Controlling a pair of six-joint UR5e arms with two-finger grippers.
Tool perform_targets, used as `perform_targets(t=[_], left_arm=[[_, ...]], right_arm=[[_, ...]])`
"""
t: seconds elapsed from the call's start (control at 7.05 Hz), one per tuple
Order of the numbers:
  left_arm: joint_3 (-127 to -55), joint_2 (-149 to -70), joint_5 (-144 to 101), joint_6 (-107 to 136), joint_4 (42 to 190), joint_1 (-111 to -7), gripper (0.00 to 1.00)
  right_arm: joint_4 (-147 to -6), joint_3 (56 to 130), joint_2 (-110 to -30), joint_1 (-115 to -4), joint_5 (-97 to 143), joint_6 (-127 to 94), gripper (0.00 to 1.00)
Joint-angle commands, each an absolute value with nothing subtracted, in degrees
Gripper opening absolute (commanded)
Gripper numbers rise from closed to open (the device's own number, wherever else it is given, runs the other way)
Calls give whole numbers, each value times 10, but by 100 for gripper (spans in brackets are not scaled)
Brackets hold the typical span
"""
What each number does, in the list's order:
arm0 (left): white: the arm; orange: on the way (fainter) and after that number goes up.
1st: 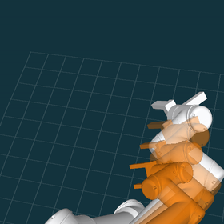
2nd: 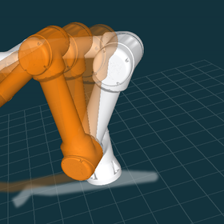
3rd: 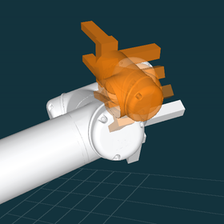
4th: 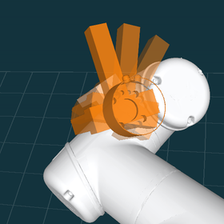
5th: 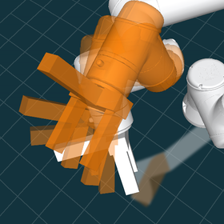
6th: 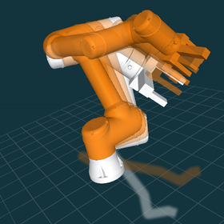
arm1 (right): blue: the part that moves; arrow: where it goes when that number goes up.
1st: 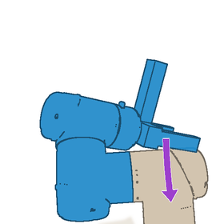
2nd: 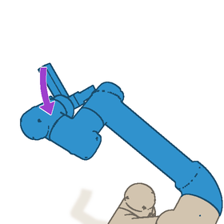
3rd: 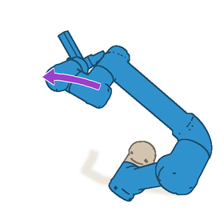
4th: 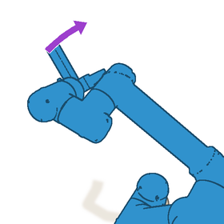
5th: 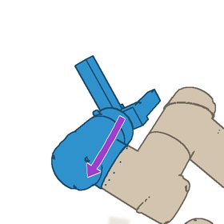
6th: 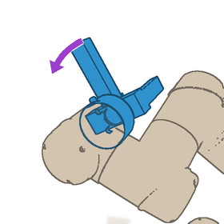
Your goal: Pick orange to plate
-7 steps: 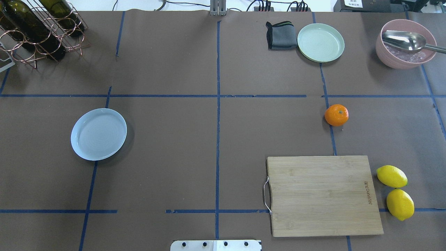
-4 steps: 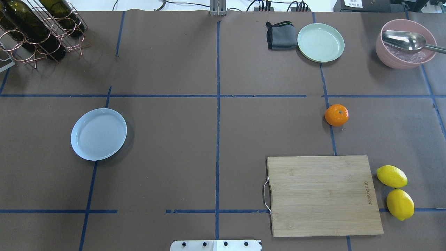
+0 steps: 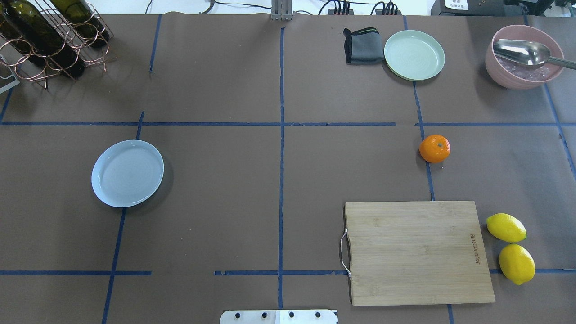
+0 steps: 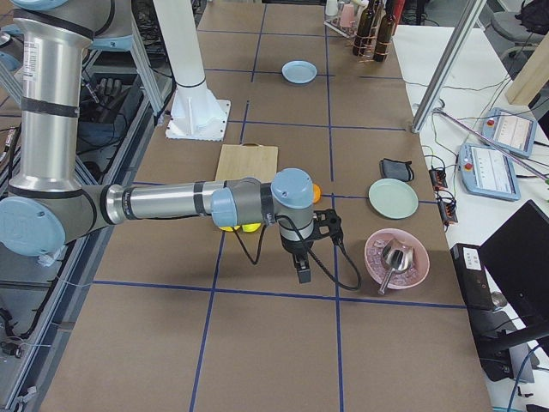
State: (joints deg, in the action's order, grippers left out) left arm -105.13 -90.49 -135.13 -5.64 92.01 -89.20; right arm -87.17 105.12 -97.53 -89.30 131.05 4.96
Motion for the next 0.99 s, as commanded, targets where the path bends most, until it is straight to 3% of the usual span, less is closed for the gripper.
perform_targets(t=[0.0, 0.28, 0.85], left_arm=[[-1045, -940, -1354, -52, 1072, -893, 100], [-1039, -912, -1355, -58, 1203, -889, 100], [-1027, -843, -1271, 244, 1377, -690, 100]], right_arm=[[-834, 1049, -976, -893, 1334, 41, 100], [-801, 1053, -990, -893, 1341, 42, 100], [-801, 1051, -989, -894, 1344, 40, 100]])
